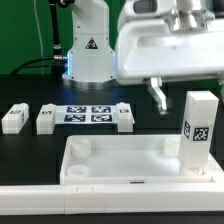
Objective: Assemble desk
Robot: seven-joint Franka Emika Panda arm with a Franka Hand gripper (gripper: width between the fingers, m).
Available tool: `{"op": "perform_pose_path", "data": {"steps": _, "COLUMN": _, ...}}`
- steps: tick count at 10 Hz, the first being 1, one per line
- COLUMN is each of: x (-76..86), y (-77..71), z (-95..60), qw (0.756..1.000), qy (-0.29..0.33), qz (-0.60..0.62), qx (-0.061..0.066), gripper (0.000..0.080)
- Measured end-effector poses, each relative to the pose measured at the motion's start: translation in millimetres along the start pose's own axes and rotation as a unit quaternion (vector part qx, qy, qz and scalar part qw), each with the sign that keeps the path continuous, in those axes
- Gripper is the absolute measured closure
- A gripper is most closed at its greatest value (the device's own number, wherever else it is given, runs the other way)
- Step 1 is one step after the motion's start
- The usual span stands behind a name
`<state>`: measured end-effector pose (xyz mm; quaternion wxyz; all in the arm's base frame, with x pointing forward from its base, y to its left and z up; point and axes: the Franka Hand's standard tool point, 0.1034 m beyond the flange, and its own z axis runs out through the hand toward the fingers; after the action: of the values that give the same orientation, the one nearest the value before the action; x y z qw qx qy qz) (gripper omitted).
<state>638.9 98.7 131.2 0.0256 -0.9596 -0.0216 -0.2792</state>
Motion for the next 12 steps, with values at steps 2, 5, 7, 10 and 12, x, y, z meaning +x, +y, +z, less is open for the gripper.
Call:
{"op": "perform_pose_path", "data": {"steps": 2, "x": -4.9, "y": -3.7, "z": 6.2, "qw": 0.998, "qy": -0.065, "qz": 0.002, "qx": 0.006, "gripper": 0.0151}}
{"op": "perform_pose_path", "data": {"steps": 5, "x": 2.8, "y": -10.5, "z": 9.6, "qw": 0.985, "qy": -0.17, "qz": 0.008, "qx": 0.016, "gripper": 0.0151}}
{"op": "perform_pose_path", "data": {"steps": 7, "x": 7.3, "y": -11.9, "z": 13.0, "qw": 0.976, "qy": -0.216, "qz": 0.007, "qx": 0.019, "gripper": 0.0151}}
{"op": "perform_pose_path", "data": {"steps": 10, "x": 2.2, "y": -6.3, "z": 19.5, "qw": 0.973, "qy": -0.232, "qz": 0.01, "qx": 0.015, "gripper": 0.0151}}
{"op": "perform_pose_path", "data": {"steps": 12, "x": 0.5, "y": -7.6, "z": 20.1, "qw": 0.972, "qy": -0.234, "qz": 0.028, "qx": 0.011, "gripper": 0.0151}}
